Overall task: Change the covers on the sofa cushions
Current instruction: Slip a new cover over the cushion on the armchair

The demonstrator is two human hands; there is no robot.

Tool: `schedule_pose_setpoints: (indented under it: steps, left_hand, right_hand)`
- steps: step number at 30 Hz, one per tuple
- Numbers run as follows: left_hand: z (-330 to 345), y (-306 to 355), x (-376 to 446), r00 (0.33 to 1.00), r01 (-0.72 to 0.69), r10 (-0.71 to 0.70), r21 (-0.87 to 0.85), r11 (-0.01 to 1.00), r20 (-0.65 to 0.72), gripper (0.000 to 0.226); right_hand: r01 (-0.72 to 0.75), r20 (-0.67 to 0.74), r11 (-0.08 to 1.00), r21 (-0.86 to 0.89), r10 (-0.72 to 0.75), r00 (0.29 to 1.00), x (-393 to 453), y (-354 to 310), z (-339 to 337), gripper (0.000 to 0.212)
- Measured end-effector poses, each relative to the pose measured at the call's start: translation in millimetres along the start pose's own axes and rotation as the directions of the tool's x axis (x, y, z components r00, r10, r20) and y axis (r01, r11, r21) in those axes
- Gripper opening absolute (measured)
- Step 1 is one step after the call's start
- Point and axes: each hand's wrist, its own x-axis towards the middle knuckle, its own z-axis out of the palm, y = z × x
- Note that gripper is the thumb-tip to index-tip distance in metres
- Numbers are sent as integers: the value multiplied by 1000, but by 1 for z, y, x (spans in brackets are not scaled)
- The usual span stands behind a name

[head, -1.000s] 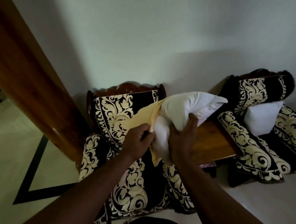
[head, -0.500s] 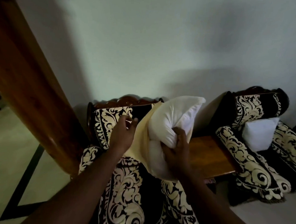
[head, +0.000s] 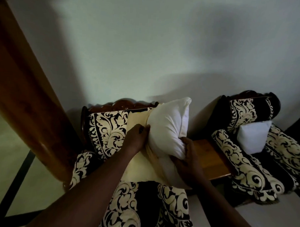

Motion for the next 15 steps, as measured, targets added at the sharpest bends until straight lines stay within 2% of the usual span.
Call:
schedule_pose_setpoints:
  steps: [3,5,7,9,10,11,13,14,15]
  left_hand:
    - [13,-10,2,993,88,-78,-108,990,92,36]
    - [21,-18,-6,993,114,-100,-258,959,64,26]
    - [26,-19,-19,975,212,-215,-490,845,52,23]
    - [25,-15,-28,940,317,-316,-676,665,129,25]
    - [23,-9,-32,926,353,-333,-726,590,180,26]
    - [21,-1,-35,914,382,-333,-763,522,230,28]
    - [17,14,-43,902,420,-301,-788,450,309,32]
    - [16,16,-46,904,424,-283,-765,484,322,33]
    - [15,14,-49,910,414,-273,-720,557,313,31]
  right_hand:
    - [-35,55,999,-11,35,998,-6,6,-6,80]
    - [-91,150,996,-27,94,984,-8,10,-15,85]
    - [-164,267,986,-44,169,949,-5,19,-29,107]
    - [-320,281,947,-20,312,908,4,27,-43,145]
    - [-402,275,914,46,375,885,10,27,-48,149]
    - [-456,262,883,109,417,870,15,25,-50,140]
    - [-499,205,847,183,464,862,24,14,-42,104]
    - [-514,161,835,198,489,857,27,12,-37,97]
    - [-530,133,825,198,513,848,30,12,-31,99]
